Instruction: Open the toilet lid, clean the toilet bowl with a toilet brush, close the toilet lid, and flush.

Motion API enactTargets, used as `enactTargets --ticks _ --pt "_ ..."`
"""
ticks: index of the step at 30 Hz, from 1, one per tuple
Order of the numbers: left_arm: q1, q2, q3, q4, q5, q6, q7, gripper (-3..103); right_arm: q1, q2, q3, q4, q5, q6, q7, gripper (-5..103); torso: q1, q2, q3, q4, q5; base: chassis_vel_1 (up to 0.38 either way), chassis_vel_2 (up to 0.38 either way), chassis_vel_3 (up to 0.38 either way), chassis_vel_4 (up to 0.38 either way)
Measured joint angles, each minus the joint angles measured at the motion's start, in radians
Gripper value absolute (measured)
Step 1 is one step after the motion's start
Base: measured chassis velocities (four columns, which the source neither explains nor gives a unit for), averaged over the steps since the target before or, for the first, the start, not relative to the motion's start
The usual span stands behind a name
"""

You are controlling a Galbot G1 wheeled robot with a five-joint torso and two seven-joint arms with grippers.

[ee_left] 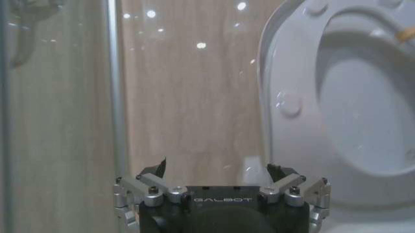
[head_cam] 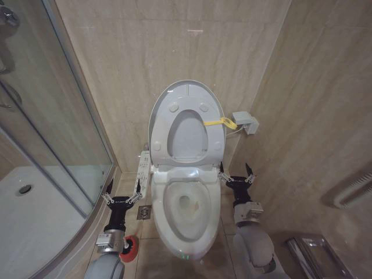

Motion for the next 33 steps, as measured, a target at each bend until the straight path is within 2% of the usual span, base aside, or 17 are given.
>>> enactTargets --ticks 4,5,8,10,12,25,33 --pt "0.07 -0.007 0.021 0.067 0.063 -0.073 -0.095 100 0.0 0.0 0.0 0.0 0.0 0.0 0.0 100 -0.001 0.0 0.0 -0.0001 0.0003 0.023 -0.019 -0.025 0.02" --pt "0.07 -0.007 0.021 0.067 0.063 -0.073 -0.095 100 0.0 0.0 0.0 0.0 0.0 0.0 0.0 100 -0.001 0.0 0.0 -0.0001 0.0003 0.065 -0.042 -0.05 0.041" --pt "0.108 -0.025 0.035 0.163 0.113 -0.149 -0.126 100 0.0 0.0 0.0 0.0 0.0 0.0 0.0 100 -0.001 0.0 -0.001 0.0 0.0001 0.035 -0.03 -0.015 0.026" --pt "0.109 -0.03 0.037 0.189 0.121 -0.163 -0.133 100 0.0 0.0 0.0 0.0 0.0 0.0 0.0 100 -0.001 0.0 0.0 0.0001 0.0001 0.0 0.0 0.0 0.0" --pt "0.101 -0.045 0.039 0.269 0.13 -0.197 -0.151 100 0.0 0.0 0.0 0.0 0.0 0.0 0.0 100 -0.001 0.0 0.0 0.0 0.0 0.0 0.0 0.0 0.0" --pt "0.009 -0.056 0.029 0.523 0.123 -0.275 -0.2 100 0.0 0.0 0.0 0.0 0.0 0.0 0.0 100 -0.001 0.0 0.0 -0.0001 0.0 0.0 0.0 0.0 0.0" --pt "-0.081 -0.04 0.017 0.671 0.079 -0.313 -0.185 100 0.0 0.0 0.0 0.0 0.0 0.0 0.0 100 -0.001 0.0 0.0 -0.0001 0.0 0.0 0.0 0.0 0.0"
